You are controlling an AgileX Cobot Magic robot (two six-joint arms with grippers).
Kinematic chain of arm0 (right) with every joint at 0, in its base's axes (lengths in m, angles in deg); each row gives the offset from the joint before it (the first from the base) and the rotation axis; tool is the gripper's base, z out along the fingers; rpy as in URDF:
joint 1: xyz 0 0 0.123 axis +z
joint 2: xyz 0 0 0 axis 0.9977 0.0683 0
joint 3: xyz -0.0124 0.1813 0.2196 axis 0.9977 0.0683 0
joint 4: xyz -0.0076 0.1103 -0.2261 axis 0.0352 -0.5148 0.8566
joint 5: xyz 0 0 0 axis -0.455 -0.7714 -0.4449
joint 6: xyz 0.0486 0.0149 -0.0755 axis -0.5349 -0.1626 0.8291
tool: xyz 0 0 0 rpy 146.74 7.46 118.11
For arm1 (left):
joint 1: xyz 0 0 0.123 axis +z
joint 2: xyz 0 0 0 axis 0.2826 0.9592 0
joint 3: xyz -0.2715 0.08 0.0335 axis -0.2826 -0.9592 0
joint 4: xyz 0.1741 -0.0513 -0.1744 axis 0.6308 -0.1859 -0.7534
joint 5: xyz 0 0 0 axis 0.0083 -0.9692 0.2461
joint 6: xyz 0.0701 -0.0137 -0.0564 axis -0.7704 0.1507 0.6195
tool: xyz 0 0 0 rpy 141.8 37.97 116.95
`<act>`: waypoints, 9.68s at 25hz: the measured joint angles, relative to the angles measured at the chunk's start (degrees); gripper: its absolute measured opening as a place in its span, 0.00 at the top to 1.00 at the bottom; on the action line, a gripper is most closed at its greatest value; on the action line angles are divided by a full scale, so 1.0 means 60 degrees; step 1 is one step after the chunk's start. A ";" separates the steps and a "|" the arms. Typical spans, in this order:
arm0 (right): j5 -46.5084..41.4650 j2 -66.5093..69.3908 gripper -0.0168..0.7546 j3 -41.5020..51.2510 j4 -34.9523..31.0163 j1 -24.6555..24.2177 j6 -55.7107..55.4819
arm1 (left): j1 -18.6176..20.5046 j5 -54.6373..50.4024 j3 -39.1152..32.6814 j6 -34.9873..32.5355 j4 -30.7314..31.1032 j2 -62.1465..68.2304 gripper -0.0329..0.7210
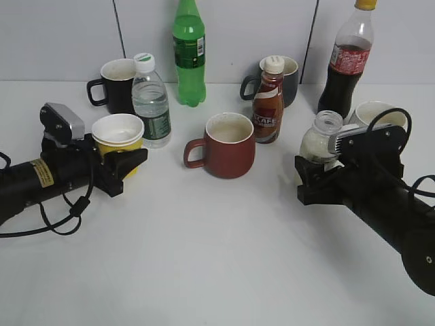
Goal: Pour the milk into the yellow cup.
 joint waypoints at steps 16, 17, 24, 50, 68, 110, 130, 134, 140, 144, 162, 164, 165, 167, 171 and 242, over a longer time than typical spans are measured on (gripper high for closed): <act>-0.0156 0.1176 0.22 -0.0993 -0.0442 -0.0078 -0.0037 | 0.0000 0.0002 -0.0063 0.0000 0.0000 -0.0089 0.48; -0.0157 0.1257 0.22 -0.1078 -0.0442 -0.0078 -0.0037 | 0.0000 0.0002 -0.0063 0.0000 0.0000 -0.0089 0.48; 0.0036 0.1615 0.40 -0.1261 -0.0453 -0.0078 -0.0189 | 0.0000 0.0002 -0.0063 0.0000 0.0000 -0.0089 0.48; -0.3546 -0.1689 0.41 -0.2288 0.3379 -0.0078 0.0727 | 0.0000 0.0003 -0.0071 0.0938 0.1632 -0.1158 0.48; -0.6747 -0.1716 0.41 -0.4560 0.5648 0.0858 0.2968 | -0.1681 0.0003 -0.0071 0.1502 0.2109 -0.1190 0.48; -0.6381 -0.1716 0.41 -0.4560 0.5313 0.0858 1.0400 | -0.2503 0.0003 0.0215 0.1510 0.2731 -0.1190 0.48; -0.6238 -0.1716 0.41 -0.4560 0.5305 0.0858 1.1324 | -0.2734 0.0003 0.0215 0.1510 0.2740 -0.1190 0.48; -0.6238 -0.1716 0.41 -0.4560 0.5305 0.0858 1.1323 | -0.2734 0.0003 0.0215 0.1510 0.2740 -0.1190 0.48; -0.6238 -0.1716 0.41 -0.4560 0.5305 0.0858 1.1362 | -0.2734 0.0003 0.0215 0.1510 0.2740 -0.1190 0.48; -0.6231 -0.1716 0.41 -0.4560 0.5305 0.0858 1.1449 | -0.2734 0.0003 0.0215 0.1510 0.2740 -0.1190 0.48; -0.6188 -0.1716 0.41 -0.4560 0.4837 0.0858 1.1596 | -0.2734 0.0003 0.0215 0.1510 0.2740 -0.1190 0.48; -0.6179 -0.1716 0.41 -0.4560 0.4811 0.0858 1.1459 | -0.2734 0.0003 0.0215 0.1510 0.2740 -0.1190 0.48; -0.6171 -0.1716 0.41 -0.4560 0.4800 0.0858 1.1330 | -0.2734 0.0003 0.0215 0.1510 0.2740 -0.1190 0.48; -0.6159 -0.1716 0.41 -0.4560 0.4791 0.0858 1.1031 | -0.2734 0.0003 0.0215 0.1510 0.2740 -0.1190 0.48; -0.6159 -0.1716 0.41 -0.4560 0.4782 0.0858 1.0071 | -0.2734 0.0003 0.0215 0.1510 0.2561 -0.1190 0.48; -0.1055 0.1597 0.41 -0.2065 0.3430 -0.1470 -0.0507 | -0.0398 -0.0523 -0.0016 0.1227 0.0367 0.0014 0.11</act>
